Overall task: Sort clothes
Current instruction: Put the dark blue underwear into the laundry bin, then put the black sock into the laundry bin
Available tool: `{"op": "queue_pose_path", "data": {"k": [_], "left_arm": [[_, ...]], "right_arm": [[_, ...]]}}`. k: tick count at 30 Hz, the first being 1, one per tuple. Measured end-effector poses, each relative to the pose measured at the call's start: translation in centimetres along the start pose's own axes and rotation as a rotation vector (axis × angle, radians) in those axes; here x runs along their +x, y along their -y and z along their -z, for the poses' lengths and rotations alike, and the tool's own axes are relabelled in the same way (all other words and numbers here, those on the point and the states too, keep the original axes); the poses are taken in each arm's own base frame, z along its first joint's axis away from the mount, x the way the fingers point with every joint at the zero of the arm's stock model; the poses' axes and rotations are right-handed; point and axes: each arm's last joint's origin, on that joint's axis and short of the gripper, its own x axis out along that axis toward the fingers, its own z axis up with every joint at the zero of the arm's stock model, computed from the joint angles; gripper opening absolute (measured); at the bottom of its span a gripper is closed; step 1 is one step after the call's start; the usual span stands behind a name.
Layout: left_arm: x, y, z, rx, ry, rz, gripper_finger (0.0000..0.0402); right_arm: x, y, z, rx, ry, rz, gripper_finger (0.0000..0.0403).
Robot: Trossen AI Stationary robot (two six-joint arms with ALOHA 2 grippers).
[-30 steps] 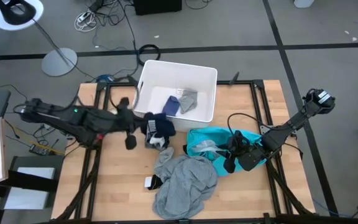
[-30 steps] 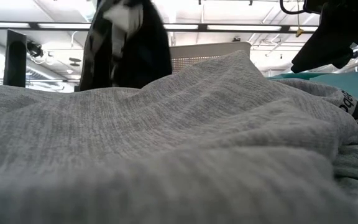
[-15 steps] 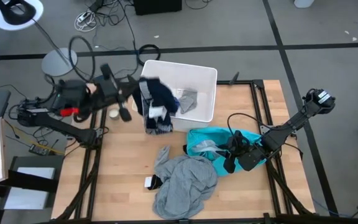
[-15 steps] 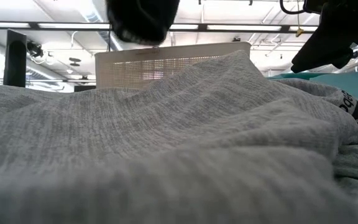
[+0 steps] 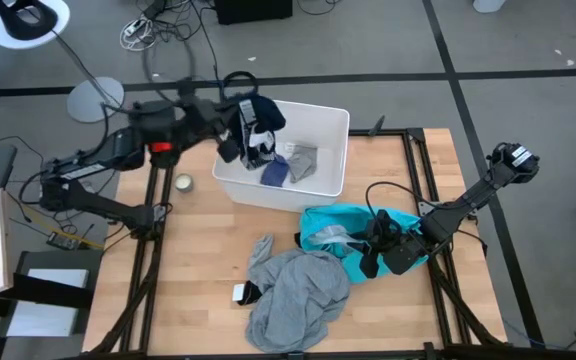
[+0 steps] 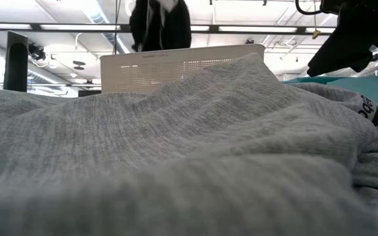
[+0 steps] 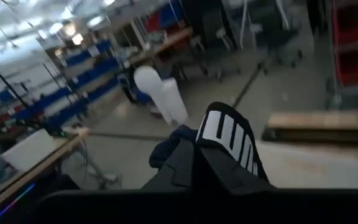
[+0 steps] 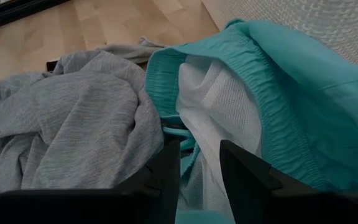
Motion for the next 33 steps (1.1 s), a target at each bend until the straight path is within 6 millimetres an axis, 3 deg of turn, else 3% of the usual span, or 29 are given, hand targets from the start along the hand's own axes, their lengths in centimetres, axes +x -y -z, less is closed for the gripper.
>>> {"op": "queue_pose_path", "data": {"k": [7, 12, 18, 22, 28, 33], "left_arm": [[1.9, 1.3, 2.6, -0.014, -0.219, 0.054, 0.0085], [1.9, 1.0, 4.1, -0.095, -0.336, 0.137, 0.0130], [0.4, 0.9, 4.6, -0.125, -0.409, 0.166, 0.0147], [-1.4, 1.9, 4.5, -0.169, -0.444, 0.264, 0.0147], [-4.4, 6.3, 5.5, -0.180, -0.443, 0.423, 0.0147], [-6.3, 11.2, 9.0, -0.184, -0.454, 0.467, 0.0147]], "right_arm": [[0.0, 0.0, 0.0, 0.002, -0.002, -0.005, 0.0114], [0.0, -0.1, 0.0, 0.005, -0.001, -0.009, 0.0114], [0.0, -0.2, -0.1, 0.011, 0.005, -0.017, 0.0113], [0.0, -0.2, -0.1, 0.012, 0.004, -0.018, 0.0113], [0.0, -0.2, -0.1, 0.011, 0.003, -0.018, 0.0113], [0.0, -0.2, -0.1, 0.010, 0.003, -0.018, 0.0113]]}}
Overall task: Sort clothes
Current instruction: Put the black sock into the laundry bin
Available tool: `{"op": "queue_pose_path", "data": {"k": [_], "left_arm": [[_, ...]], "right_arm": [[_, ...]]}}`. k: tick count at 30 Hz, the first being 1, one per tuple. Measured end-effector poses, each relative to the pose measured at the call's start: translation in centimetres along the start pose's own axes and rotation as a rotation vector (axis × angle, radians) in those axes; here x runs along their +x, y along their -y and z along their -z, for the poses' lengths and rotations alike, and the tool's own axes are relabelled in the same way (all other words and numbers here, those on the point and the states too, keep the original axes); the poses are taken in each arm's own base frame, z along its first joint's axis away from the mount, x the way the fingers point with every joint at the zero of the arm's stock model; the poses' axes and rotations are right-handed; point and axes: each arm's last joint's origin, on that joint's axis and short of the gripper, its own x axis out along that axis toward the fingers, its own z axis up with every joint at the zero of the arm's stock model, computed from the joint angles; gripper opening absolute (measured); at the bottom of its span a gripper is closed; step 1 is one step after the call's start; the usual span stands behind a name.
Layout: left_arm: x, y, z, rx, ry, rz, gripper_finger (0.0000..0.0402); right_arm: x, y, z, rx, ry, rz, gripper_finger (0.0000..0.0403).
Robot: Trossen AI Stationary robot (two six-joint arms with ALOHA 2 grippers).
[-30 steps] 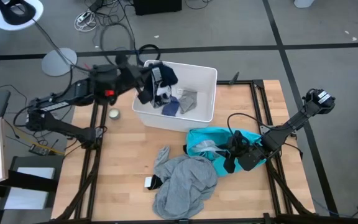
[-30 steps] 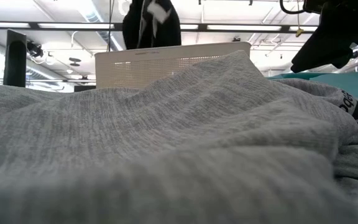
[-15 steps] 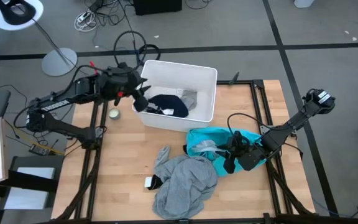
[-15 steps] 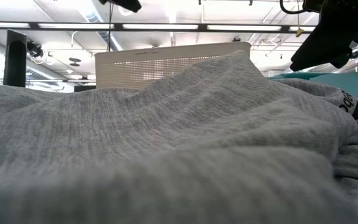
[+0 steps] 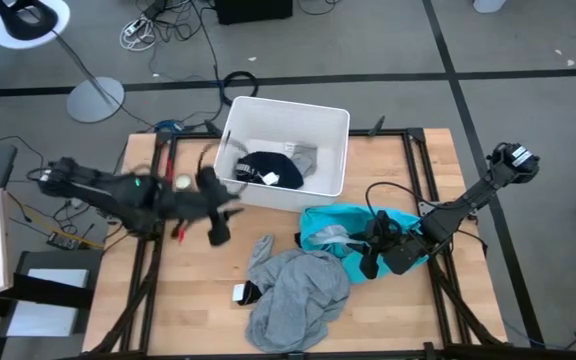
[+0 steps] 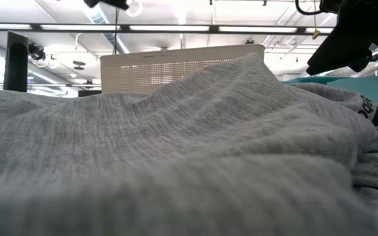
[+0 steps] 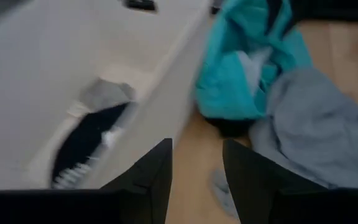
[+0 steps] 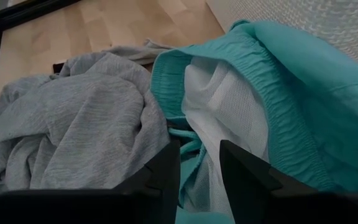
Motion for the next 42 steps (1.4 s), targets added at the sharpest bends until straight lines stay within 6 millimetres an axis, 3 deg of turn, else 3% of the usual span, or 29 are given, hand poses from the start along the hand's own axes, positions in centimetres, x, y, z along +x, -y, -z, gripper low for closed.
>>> {"op": "queue_pose_path", "data": {"k": [10, 15, 21, 39, 42], "left_arm": [[3.8, 6.2, 10.2, -0.036, -0.092, 0.212, 0.0147], [4.9, 8.6, 13.7, -0.095, -0.213, 0.290, 0.0147], [6.6, 11.3, 15.1, -0.121, -0.312, 0.351, 0.0147], [12.8, 15.3, 17.0, -0.024, -0.441, 0.272, 0.0146], [13.0, 15.2, 16.0, 0.018, -0.510, 0.239, 0.0110]], "right_arm": [[0.0, -0.1, 0.0, 0.006, 0.004, -0.005, 0.0113], [0.0, -0.1, -0.1, 0.010, 0.007, -0.007, 0.0113], [0.0, -0.1, -0.1, 0.011, 0.008, -0.006, 0.0113], [0.1, -0.1, -0.1, -0.020, -0.009, -0.019, 0.0113], [0.1, -0.1, -0.1, -0.021, -0.009, -0.021, 0.0113]]}}
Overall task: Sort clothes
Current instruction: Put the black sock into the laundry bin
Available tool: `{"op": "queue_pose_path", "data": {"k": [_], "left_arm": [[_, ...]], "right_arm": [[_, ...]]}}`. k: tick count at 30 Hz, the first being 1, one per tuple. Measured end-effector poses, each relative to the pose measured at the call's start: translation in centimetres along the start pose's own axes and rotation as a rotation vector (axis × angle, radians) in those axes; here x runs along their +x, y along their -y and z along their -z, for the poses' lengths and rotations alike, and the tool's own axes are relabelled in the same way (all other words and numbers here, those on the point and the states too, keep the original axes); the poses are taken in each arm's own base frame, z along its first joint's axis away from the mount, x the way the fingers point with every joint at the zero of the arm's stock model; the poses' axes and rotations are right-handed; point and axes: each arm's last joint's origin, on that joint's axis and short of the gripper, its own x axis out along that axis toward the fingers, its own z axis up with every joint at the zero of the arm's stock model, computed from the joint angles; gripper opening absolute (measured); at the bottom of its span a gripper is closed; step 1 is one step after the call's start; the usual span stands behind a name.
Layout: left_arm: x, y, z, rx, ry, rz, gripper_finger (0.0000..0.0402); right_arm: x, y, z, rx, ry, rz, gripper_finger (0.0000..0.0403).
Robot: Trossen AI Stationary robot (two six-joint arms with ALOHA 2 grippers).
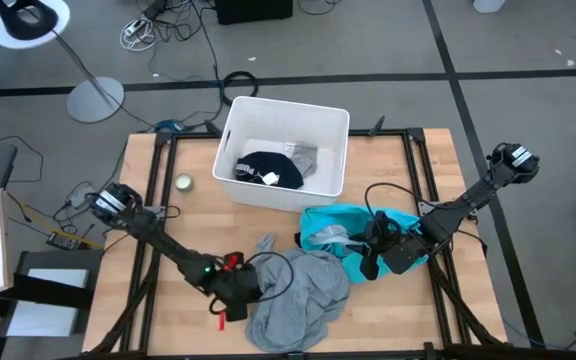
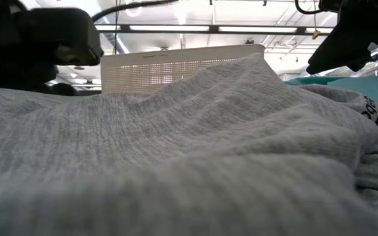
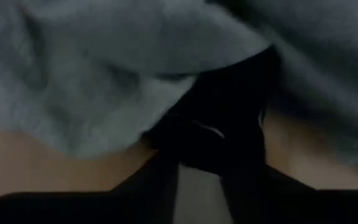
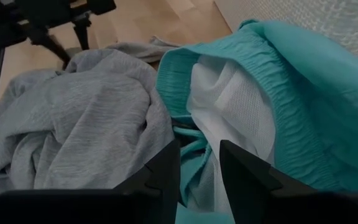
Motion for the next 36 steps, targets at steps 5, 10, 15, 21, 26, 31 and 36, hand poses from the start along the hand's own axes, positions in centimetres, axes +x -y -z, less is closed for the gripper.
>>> {"op": "queue_pose_path", "data": {"k": [5, 10, 15, 21, 26, 31, 36], "left_arm": [[-2.1, -1.9, -1.0, 0.088, -0.127, -0.144, 0.0013], [-7.0, -3.7, -2.8, 0.119, -0.116, -0.291, 0.0004], [-13.9, -5.5, -4.9, 0.090, 0.050, -0.418, 0.0002], [-20.8, -8.0, -7.8, 0.086, 0.287, -0.525, 0.0001], [-24.3, -10.9, -11.6, 0.143, 0.386, -0.644, 0.0001], [-25.8, -15.3, -14.9, 0.167, 0.467, -0.615, 0.0001], [-26.2, -19.4, -16.0, 0.080, 0.517, -0.557, 0.0019]], "right_arm": [[0.0, 0.0, 0.0, 0.000, 0.000, -0.001, 0.0113], [0.0, 0.0, 0.0, -0.001, 0.000, -0.001, 0.0113], [0.0, 0.0, 0.0, -0.001, -0.001, 0.000, 0.0113], [0.0, 0.0, 0.0, -0.007, 0.004, 0.006, 0.0113], [0.2, 0.2, -0.2, 0.000, 0.007, 0.019, 0.0113], [0.3, 0.3, -0.3, 0.002, 0.008, 0.023, 0.0113], [0.3, 0.3, -0.2, -0.001, 0.003, 0.024, 0.0113]]}}
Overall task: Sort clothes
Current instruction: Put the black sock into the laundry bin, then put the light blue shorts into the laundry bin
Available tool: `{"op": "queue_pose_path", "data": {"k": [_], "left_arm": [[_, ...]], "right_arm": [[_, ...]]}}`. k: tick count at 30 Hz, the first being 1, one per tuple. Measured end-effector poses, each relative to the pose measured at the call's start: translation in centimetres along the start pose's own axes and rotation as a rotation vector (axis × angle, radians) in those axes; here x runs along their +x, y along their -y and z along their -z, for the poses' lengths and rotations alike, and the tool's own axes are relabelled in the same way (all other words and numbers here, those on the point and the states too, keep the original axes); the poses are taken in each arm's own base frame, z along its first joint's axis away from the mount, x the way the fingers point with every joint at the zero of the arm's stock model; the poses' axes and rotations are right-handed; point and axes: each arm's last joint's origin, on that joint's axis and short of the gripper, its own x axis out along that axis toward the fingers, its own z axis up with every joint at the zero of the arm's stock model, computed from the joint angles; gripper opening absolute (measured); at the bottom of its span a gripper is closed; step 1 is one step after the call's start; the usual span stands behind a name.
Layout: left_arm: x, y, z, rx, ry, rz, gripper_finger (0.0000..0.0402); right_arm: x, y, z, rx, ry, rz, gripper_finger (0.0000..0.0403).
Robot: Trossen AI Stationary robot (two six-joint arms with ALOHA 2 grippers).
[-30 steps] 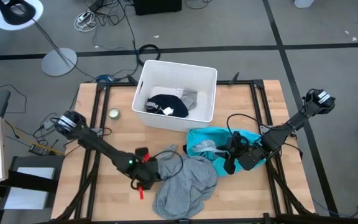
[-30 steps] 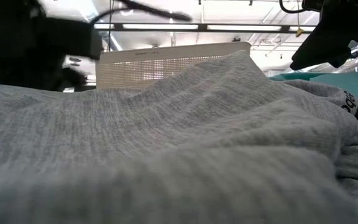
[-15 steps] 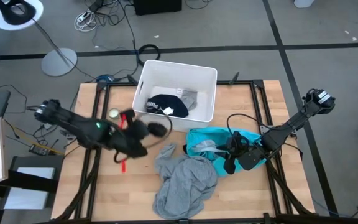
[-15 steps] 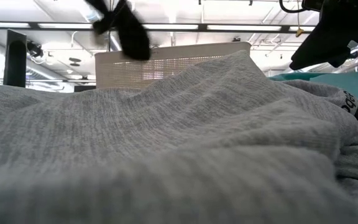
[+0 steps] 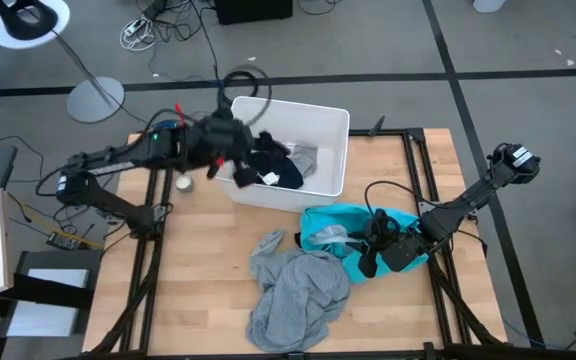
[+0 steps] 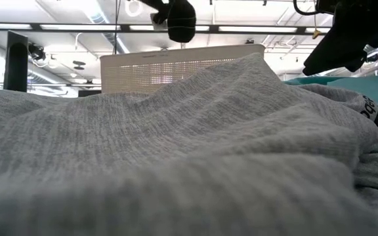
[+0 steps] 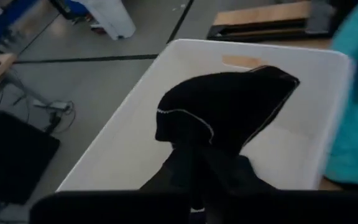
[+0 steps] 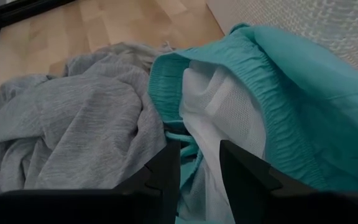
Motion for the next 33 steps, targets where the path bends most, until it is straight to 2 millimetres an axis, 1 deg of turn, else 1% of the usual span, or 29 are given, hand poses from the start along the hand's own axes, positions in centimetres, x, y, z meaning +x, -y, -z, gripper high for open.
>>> {"op": "queue_pose_path", "data": {"k": [4, 8, 12, 15, 18, 21, 23, 26, 28, 30, 33], "left_arm": [[1.0, -1.8, 0.3, -0.044, -0.020, -0.019, 0.0053], [1.3, -2.7, 0.5, -0.070, -0.005, 0.056, 0.0100], [1.4, -2.7, 0.5, -0.071, -0.004, 0.076, 0.0147], [1.3, -2.7, 0.5, -0.069, -0.006, 0.081, 0.0172], [1.0, -2.2, 0.6, -0.057, -0.012, 0.111, 0.0185], [0.4, -1.5, 0.7, -0.041, 0.000, 0.219, 0.0187], [0.1, -1.0, 1.3, -0.037, 0.000, 0.281, 0.0187], [-0.5, -0.4, 2.8, -0.065, 0.039, 0.310, 0.0188], [-1.1, 0.2, 4.3, -0.097, 0.073, 0.321, 0.0188], [-1.7, 0.7, 6.0, -0.141, 0.107, 0.337, 0.0188], [-3.3, 1.3, 8.3, -0.202, 0.174, 0.368, 0.0188]], "right_arm": [[0.0, 0.0, 0.0, -0.004, -0.004, 0.003, 0.0113], [0.0, 0.1, 0.0, -0.037, -0.003, 0.006, 0.0113], [0.1, 0.2, -0.1, -0.117, -0.001, 0.013, 0.0113], [0.1, 0.4, -0.7, -0.171, 0.011, 0.024, 0.0113], [0.1, 0.4, -1.9, -0.195, 0.035, 0.037, 0.0113], [0.1, 0.5, -3.2, -0.233, 0.078, 0.086, 0.0113], [0.0, 0.6, -3.9, -0.265, 0.110, 0.130, 0.0113], [0.2, 1.3, -4.2, -0.302, 0.108, 0.205, 0.0113], [0.2, 1.8, -4.4, -0.299, 0.074, 0.238, 0.0114], [-0.1, 2.5, -4.3, -0.307, 0.004, 0.262, 0.0120], [-0.8, 2.9, -4.8, -0.302, -0.083, 0.283, 0.0138]]}}
